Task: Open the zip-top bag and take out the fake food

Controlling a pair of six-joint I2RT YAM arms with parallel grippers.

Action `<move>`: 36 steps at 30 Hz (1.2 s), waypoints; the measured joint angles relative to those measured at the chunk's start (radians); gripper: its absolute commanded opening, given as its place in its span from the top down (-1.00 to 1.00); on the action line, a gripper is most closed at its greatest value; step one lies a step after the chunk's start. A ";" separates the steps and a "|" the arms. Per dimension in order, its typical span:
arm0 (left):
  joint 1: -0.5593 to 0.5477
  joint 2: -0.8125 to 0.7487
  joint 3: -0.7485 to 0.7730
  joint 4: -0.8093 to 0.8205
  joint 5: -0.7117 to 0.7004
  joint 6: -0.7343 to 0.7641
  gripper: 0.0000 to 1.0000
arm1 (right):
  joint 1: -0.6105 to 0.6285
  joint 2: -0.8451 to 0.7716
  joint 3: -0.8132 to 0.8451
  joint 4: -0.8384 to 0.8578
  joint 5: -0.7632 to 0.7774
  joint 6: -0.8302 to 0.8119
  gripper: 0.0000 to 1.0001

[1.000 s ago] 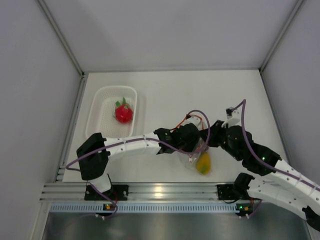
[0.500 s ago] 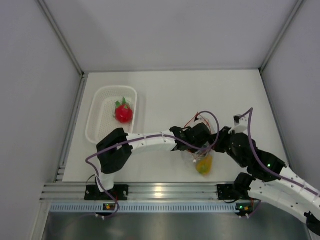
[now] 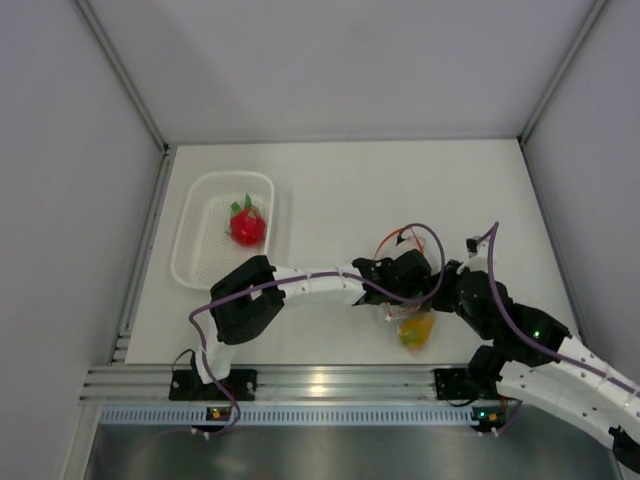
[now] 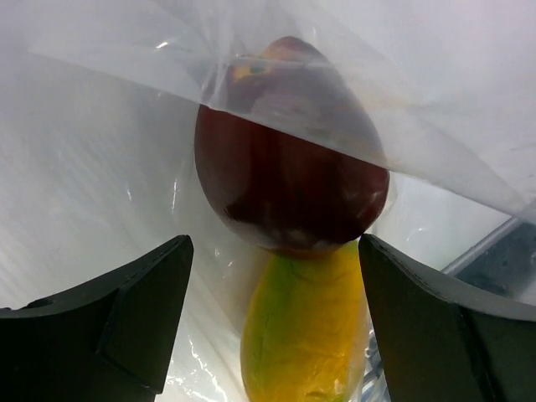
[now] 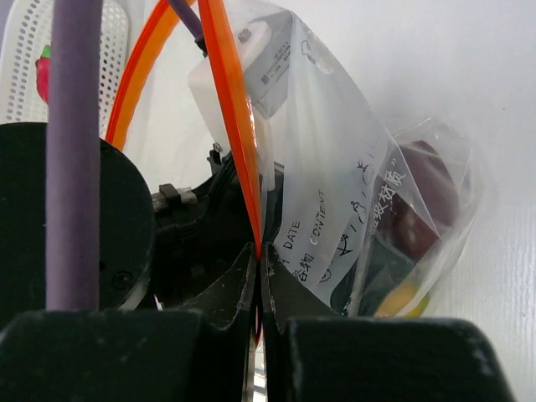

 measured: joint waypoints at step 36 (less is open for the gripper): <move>-0.006 0.349 0.393 0.130 -0.140 0.009 0.23 | -0.002 -0.097 0.039 -0.244 0.124 -0.033 1.00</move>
